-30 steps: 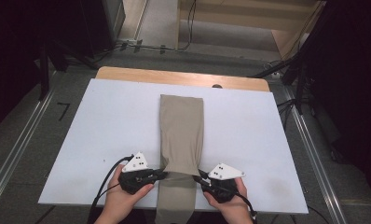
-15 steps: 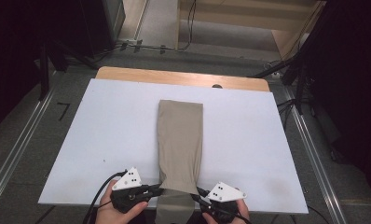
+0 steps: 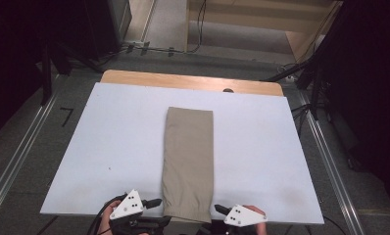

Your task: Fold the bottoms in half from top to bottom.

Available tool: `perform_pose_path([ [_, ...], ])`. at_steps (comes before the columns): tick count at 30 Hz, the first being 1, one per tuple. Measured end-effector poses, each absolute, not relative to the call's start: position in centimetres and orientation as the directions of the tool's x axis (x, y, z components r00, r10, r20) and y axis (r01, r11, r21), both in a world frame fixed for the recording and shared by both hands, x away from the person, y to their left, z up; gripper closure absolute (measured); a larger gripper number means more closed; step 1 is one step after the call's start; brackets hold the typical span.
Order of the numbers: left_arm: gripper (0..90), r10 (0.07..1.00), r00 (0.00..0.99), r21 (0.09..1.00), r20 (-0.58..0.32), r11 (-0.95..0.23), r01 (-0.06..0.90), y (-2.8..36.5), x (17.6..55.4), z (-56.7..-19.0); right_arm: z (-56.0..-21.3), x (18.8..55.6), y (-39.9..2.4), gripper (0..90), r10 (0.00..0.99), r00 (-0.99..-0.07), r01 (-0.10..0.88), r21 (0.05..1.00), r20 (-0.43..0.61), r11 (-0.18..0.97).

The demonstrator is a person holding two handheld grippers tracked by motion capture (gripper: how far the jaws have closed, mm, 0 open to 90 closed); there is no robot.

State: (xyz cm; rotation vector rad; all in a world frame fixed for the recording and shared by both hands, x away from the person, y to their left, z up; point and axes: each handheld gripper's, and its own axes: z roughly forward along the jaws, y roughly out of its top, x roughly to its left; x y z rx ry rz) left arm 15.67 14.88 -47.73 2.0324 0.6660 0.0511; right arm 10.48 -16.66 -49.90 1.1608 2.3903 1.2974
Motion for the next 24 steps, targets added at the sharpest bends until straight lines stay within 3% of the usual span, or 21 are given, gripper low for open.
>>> perform_pose_path([
  [3, 14.9, 0.461, 0.853, 0.823, -0.246, -0.365, 0.435, 15.5, 16.3, -47.2, -49.0, 10.2, -17.9, 6.8, 0.694, -0.687, 0.528, 0.804, 0.215, 0.274],
  [6, 11.5, 0.447, 0.864, 0.837, -0.232, -0.361, 0.411, 15.7, 17.3, -46.9, -48.3, 10.6, -18.7, 0.0, 0.689, -0.691, 0.510, 0.823, 0.219, 0.249],
  [8, 1.1, 0.429, 0.872, 0.842, -0.236, -0.358, 0.404, 15.6, 18.3, -46.5, -47.9, 11.5, -19.0, 0.0, 0.684, -0.690, 0.507, 0.832, 0.235, 0.226],
  [13, 0.0, 0.435, 0.875, 0.864, -0.214, -0.334, 0.378, 15.4, 21.3, -45.7, -47.4, 14.3, -19.1, 0.0, 0.748, -0.625, 0.534, 0.821, 0.222, 0.203],
  [24, 0.0, 0.440, 0.872, 0.860, -0.217, -0.336, 0.384, 13.8, 31.3, -46.4, -47.1, 24.0, -20.3, 0.0, 0.748, -0.631, 0.508, 0.838, 0.206, 0.198],
])
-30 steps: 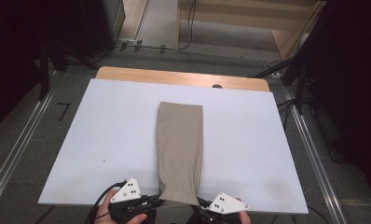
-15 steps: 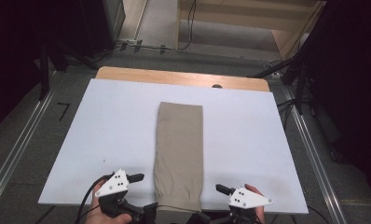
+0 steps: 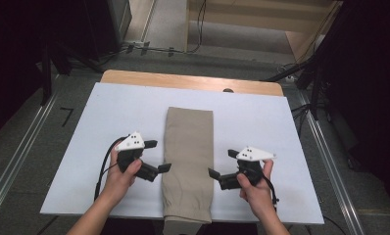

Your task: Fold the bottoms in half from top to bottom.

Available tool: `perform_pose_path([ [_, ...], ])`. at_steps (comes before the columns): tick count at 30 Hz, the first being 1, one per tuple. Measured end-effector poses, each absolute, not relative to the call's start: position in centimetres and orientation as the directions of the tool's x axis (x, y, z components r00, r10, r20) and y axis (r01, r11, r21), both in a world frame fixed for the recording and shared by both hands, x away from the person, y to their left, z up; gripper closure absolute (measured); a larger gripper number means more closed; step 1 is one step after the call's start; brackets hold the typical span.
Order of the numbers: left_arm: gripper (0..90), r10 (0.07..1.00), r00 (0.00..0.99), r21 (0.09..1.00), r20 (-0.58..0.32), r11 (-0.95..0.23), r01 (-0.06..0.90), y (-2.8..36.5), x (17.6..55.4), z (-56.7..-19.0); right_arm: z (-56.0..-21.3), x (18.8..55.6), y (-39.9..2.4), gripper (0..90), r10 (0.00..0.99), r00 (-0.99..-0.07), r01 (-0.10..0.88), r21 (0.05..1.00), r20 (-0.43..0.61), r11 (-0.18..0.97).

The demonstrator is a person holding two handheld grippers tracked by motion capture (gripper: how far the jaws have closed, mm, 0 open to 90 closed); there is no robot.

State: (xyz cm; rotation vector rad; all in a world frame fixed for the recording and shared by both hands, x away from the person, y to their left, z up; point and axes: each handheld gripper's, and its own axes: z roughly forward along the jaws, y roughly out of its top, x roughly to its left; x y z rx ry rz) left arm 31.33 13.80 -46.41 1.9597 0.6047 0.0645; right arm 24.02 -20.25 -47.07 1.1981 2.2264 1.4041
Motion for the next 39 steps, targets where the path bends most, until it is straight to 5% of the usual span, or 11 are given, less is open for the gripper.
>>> perform_pose_path([
  [9, 0.0, 0.521, 0.823, 0.824, -0.226, -0.348, 0.446, 12.1, 38.8, -47.0, -46.7, 32.1, -19.9, 0.7, 0.783, -0.602, 0.534, 0.809, 0.159, 0.246],
  [12, 0.7, 0.546, 0.807, 0.800, -0.225, -0.370, 0.473, 11.3, 41.1, -47.3, -47.0, 34.7, -19.6, 16.9, 0.806, -0.574, 0.563, 0.785, 0.147, 0.257],
  [16, 14.9, 0.602, 0.755, 0.786, -0.262, -0.320, 0.528, 11.0, 43.7, -47.3, -47.7, 38.0, -19.6, 17.1, 0.826, -0.535, 0.607, 0.761, 0.177, 0.230],
  [19, 15.4, 0.628, 0.733, 0.767, -0.261, -0.326, 0.553, 10.5, 45.3, -47.5, -48.1, 40.0, -19.5, 20.0, 0.847, -0.496, 0.639, 0.741, 0.191, 0.208],
  [22, 23.4, 0.649, 0.722, 0.745, -0.240, -0.354, 0.566, 9.9, 46.5, -48.0, -48.6, 41.5, -19.4, 42.2, 0.885, -0.441, 0.650, 0.734, 0.152, 0.198],
  [26, 30.4, 0.699, 0.679, 0.716, -0.224, -0.355, 0.601, 9.8, 47.8, -48.9, -49.6, 43.5, -19.3, 43.2, 0.915, -0.391, 0.675, 0.707, 0.100, 0.211],
  [33, 38.1, 0.736, 0.625, 0.694, -0.260, -0.308, 0.651, 10.8, 49.0, -50.4, -51.1, 45.3, -20.2, 43.4, 0.913, -0.375, 0.715, 0.677, 0.162, 0.174],
  [37, 53.9, 0.735, 0.621, 0.690, -0.273, -0.301, 0.659, 10.7, 49.0, -50.6, -51.6, 45.5, -20.4, 44.6, 0.904, -0.386, 0.704, 0.692, 0.183, 0.161],
  [39, 60.5, 0.730, 0.632, 0.688, -0.263, -0.317, 0.653, 10.4, 48.9, -50.6, -51.7, 45.5, -20.1, 53.4, 0.888, -0.415, 0.697, 0.697, 0.199, 0.170],
])
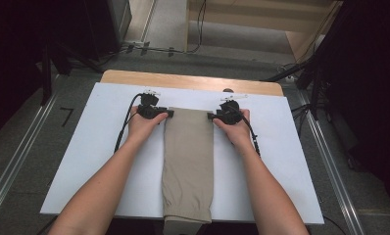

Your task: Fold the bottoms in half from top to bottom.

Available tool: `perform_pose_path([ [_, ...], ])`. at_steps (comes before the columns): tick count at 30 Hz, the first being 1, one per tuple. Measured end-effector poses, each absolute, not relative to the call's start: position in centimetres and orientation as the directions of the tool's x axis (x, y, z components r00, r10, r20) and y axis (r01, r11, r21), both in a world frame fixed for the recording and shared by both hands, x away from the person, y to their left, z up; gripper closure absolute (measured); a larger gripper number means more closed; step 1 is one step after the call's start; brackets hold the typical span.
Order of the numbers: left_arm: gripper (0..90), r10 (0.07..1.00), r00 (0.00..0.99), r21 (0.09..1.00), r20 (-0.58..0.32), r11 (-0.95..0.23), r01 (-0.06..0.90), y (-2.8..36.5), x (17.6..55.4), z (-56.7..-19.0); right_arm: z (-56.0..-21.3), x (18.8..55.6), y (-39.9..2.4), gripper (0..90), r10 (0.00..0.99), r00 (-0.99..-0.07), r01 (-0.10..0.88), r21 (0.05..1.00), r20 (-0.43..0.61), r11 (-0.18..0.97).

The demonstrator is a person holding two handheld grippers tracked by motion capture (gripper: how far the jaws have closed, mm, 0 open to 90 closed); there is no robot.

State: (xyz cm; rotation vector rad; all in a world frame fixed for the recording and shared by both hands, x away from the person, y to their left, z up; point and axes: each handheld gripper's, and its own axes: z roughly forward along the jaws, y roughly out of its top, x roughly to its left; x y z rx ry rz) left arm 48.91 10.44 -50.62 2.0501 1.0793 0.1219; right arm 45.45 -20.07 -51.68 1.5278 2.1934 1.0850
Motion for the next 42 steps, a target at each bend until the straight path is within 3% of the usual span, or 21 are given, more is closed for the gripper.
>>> perform_pose_path([
  [2, 67.7, 0.723, 0.643, 0.688, -0.251, -0.335, 0.644, 10.2, 48.8, -50.7, -51.7, 45.3, -19.4, 59.0, 0.879, -0.440, 0.686, 0.700, 0.185, 0.196],
  [5, 85.5, 0.696, 0.672, 0.693, -0.253, -0.354, 0.628, 10.1, 48.8, -50.6, -51.6, 45.2, -18.9, 77.8, 0.875, -0.440, 0.703, 0.684, 0.200, 0.197],
  [7, 88.2, 0.691, 0.675, 0.695, -0.257, -0.354, 0.626, 10.1, 48.9, -50.6, -51.4, 45.2, -18.9, 84.3, 0.868, -0.450, 0.705, 0.681, 0.212, 0.198],
  [12, 89.6, 0.690, 0.665, 0.722, -0.286, -0.300, 0.623, 10.3, 50.2, -49.0, -50.0, 46.1, -20.1, 85.9, 0.851, -0.449, 0.701, 0.698, 0.273, 0.146],
  [17, 89.5, 0.686, 0.672, 0.766, -0.278, -0.264, 0.587, 9.5, 52.0, -45.8, -46.9, 47.4, -20.4, 85.9, 0.872, -0.440, 0.654, 0.741, 0.214, 0.149],
  [22, 89.4, 0.703, 0.680, 0.797, -0.208, -0.281, 0.535, 8.6, 53.7, -42.8, -44.2, 49.0, -20.9, 85.9, 0.882, -0.399, 0.622, 0.781, 0.249, 0.060],
  [24, 88.1, 0.722, 0.663, 0.816, -0.201, -0.251, 0.520, 8.5, 54.4, -42.1, -43.3, 49.7, -21.2, 79.8, 0.883, -0.380, 0.614, 0.789, 0.275, 0.019],
  [25, 82.7, 0.735, 0.651, 0.833, -0.189, -0.232, 0.503, 8.6, 54.6, -41.9, -42.8, 50.0, -21.3, 63.6, 0.887, -0.360, 0.607, 0.795, 0.290, -0.014],
  [27, 51.0, 0.775, 0.605, 0.838, -0.183, -0.198, 0.508, 9.1, 54.9, -41.6, -42.0, 50.7, -21.9, 36.6, 0.878, -0.324, 0.630, 0.773, 0.353, -0.079],
  [28, 48.6, 0.756, 0.604, 0.831, -0.250, -0.153, 0.535, 9.7, 54.9, -41.5, -41.8, 50.7, -22.1, 29.3, 0.881, -0.305, 0.630, 0.771, 0.361, -0.097],
  [31, 27.2, 0.723, 0.614, 0.824, -0.316, -0.111, 0.555, 10.5, 54.3, -41.8, -41.0, 49.7, -22.7, 14.8, 0.875, -0.316, 0.609, 0.785, 0.367, -0.109],
  [34, 11.2, 0.687, 0.658, 0.817, -0.309, -0.162, 0.553, 11.0, 53.1, -42.5, -41.1, 48.0, -22.8, 12.6, 0.886, -0.350, 0.589, 0.807, 0.305, -0.045],
  [38, 4.5, 0.608, 0.714, 0.829, -0.346, -0.158, 0.536, 12.2, 50.4, -42.9, -41.8, 45.2, -22.6, 8.3, 0.873, -0.395, 0.579, 0.815, 0.287, -0.006],
  [42, 3.4, 0.566, 0.768, 0.845, -0.300, -0.215, 0.489, 12.4, 46.8, -42.9, -42.7, 42.1, -21.7, 6.2, 0.856, -0.453, 0.560, 0.827, 0.251, 0.054],
])
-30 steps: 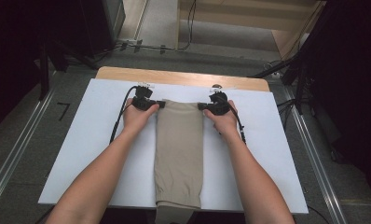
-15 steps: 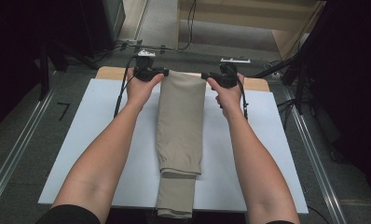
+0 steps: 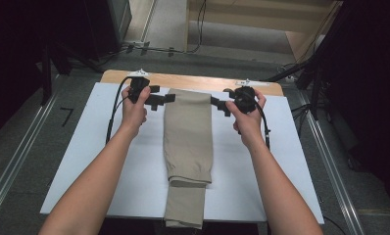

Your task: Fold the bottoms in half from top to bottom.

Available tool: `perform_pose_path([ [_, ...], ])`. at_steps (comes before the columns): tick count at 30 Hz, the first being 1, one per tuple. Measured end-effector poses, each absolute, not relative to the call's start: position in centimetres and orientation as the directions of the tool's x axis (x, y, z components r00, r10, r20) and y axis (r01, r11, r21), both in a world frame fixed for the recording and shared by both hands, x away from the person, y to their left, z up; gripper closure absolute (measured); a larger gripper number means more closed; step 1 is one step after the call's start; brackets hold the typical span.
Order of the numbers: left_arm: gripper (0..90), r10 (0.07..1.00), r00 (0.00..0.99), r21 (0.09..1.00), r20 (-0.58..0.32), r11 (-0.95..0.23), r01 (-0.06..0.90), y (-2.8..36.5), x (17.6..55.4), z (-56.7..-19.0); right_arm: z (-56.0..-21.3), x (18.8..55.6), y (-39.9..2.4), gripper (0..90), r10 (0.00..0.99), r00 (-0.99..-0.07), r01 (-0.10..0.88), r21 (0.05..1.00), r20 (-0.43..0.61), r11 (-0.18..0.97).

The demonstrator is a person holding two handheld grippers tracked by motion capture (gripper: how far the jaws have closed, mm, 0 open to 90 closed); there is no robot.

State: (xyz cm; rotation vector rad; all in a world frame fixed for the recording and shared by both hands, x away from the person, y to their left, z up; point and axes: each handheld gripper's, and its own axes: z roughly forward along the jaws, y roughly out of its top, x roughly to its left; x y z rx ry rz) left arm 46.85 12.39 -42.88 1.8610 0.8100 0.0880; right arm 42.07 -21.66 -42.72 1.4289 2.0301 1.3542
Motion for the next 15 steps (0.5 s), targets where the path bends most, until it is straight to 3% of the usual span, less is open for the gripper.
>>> perform_pose_path([
  [3, 0.0, 0.518, 0.805, 0.851, -0.289, -0.246, 0.464, 12.3, 44.2, -43.3, -43.6, 39.6, -20.7, 0.6, 0.828, -0.502, 0.554, 0.828, 0.249, 0.087],
  [15, 0.0, 0.443, 0.850, 0.836, -0.285, -0.320, 0.447, 11.5, 34.8, -46.4, -45.9, 30.6, -18.2, 0.0, 0.755, -0.611, 0.529, 0.832, 0.239, 0.165],
])
